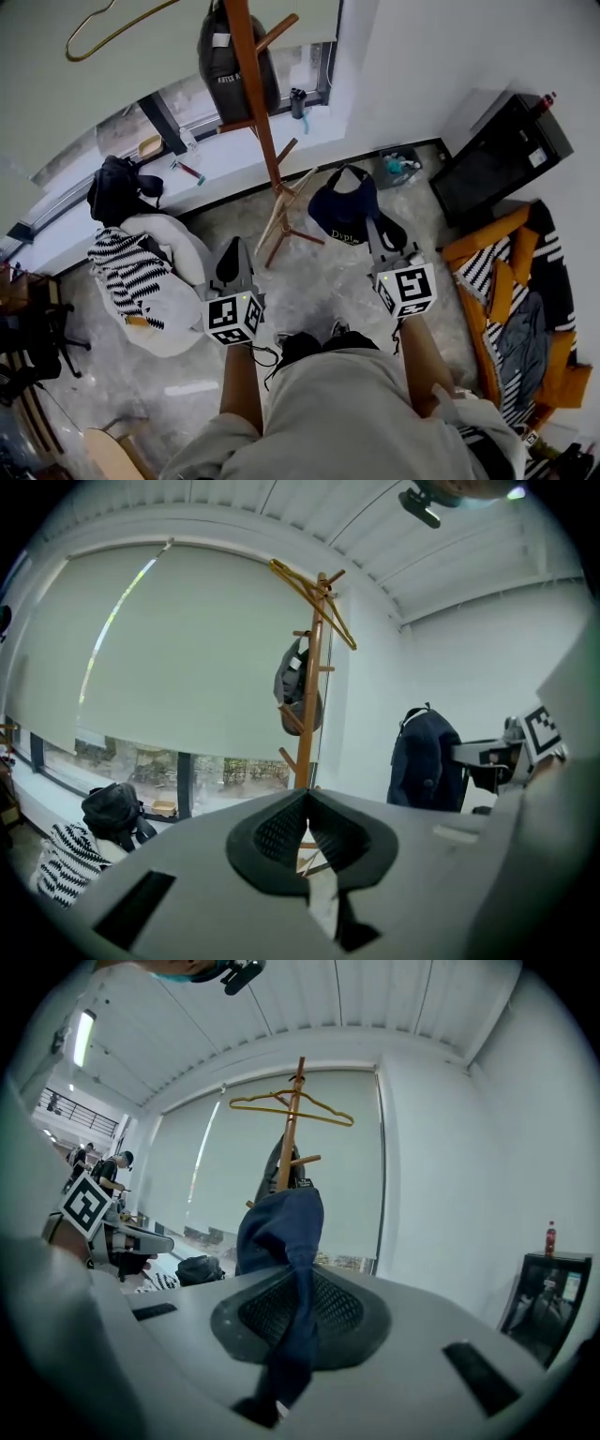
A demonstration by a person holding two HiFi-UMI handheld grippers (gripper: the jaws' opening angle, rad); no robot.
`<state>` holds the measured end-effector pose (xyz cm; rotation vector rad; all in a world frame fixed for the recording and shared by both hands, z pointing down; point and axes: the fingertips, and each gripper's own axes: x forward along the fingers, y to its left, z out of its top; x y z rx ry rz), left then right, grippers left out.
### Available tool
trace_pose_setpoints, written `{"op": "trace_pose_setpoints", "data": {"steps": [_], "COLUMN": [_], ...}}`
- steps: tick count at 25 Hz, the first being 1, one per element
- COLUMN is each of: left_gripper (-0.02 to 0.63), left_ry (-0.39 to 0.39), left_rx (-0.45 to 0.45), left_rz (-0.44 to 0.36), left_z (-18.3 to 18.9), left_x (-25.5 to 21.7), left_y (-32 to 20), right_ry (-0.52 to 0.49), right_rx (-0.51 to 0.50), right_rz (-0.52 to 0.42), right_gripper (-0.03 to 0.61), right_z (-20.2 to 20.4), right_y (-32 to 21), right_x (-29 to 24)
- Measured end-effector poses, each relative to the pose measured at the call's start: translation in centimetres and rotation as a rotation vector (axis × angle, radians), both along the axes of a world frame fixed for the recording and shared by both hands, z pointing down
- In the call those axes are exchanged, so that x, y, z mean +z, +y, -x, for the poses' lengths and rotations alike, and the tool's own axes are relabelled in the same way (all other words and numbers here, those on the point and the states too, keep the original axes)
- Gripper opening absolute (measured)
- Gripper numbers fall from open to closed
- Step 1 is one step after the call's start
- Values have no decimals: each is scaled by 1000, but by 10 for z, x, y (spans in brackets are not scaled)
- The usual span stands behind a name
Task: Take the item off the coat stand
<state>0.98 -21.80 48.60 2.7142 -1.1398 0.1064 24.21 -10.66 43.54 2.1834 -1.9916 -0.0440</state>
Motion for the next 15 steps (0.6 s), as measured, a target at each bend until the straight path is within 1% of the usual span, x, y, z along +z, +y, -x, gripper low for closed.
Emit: {"op": "trace_pose_setpoints", "data": {"steps": [4, 7, 11, 15], "left_gripper": [9, 9, 9, 9], "left_ry": [0, -22, -41, -61], "left_rx": [57, 101, 116, 124], "left_rz": [-27, -34, -46, -59], "left_z": [-38, -62, -84, -99], "left_x": [-14, -20, -26, -26], "left_y": [23, 40, 60, 84], "right_ry": [-14, -33, -55, -61], "right_rx": [37, 52, 46, 27], "right_rz": [-24, -53, -87, -93], "right_gripper": [29, 28, 28, 28], "right_z": [-29, -43, -56, -63], "right_y": [32, 53, 71, 81], "right_x": [-1, -6, -6, 2]}}
